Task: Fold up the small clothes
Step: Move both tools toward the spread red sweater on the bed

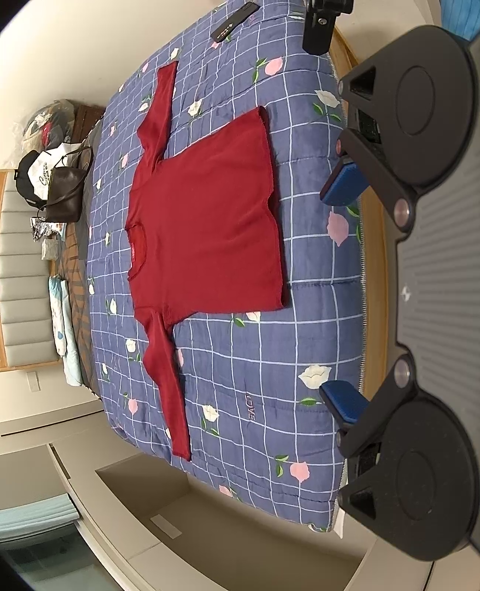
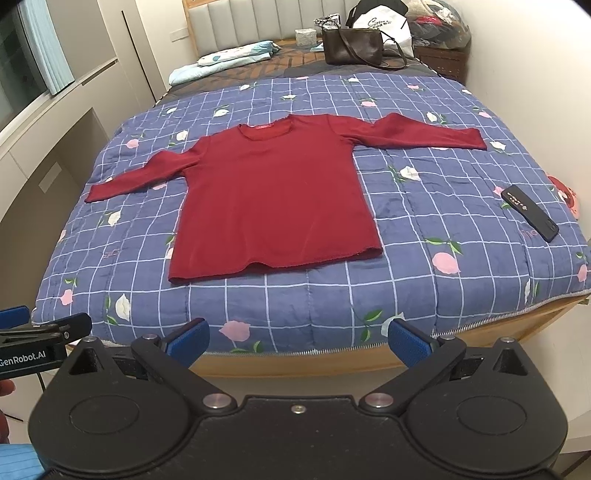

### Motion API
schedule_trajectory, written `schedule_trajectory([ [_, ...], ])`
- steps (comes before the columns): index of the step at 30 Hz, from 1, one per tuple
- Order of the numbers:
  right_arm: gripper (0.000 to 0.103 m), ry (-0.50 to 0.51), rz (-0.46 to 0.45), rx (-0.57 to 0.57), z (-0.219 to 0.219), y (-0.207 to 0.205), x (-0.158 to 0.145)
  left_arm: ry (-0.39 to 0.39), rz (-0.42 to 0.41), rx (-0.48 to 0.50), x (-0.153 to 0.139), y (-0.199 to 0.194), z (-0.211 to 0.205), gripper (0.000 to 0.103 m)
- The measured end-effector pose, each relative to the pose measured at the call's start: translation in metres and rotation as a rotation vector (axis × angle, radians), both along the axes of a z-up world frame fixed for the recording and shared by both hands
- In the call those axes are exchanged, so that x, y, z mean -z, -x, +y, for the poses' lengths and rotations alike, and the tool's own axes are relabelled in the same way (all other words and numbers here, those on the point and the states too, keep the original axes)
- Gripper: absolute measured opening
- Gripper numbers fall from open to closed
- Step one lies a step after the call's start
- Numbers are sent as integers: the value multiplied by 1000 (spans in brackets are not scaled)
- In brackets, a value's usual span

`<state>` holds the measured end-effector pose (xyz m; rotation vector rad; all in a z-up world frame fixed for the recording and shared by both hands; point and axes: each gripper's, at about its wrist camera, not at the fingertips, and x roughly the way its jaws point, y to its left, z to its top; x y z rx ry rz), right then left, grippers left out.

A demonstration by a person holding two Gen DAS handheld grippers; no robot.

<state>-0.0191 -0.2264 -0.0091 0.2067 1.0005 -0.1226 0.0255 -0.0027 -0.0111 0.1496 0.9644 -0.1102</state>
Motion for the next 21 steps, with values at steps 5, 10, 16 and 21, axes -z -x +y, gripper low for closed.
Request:
schedule_trajectory([
  [5,103,0,5,4,-6,-1,1,-3,4,6,2,-3,-5,103],
  [10,103,-3,13,6,-9,-5,3,-6,19,5,4,-8,-8,103],
  [16,103,-8,27,-1,-13,-10,7,-15,38,3,8,-14,-14,103],
  [21,103,-17,45,-8,-18,-17,12,-26,54,-6,12,-19,-20,103],
])
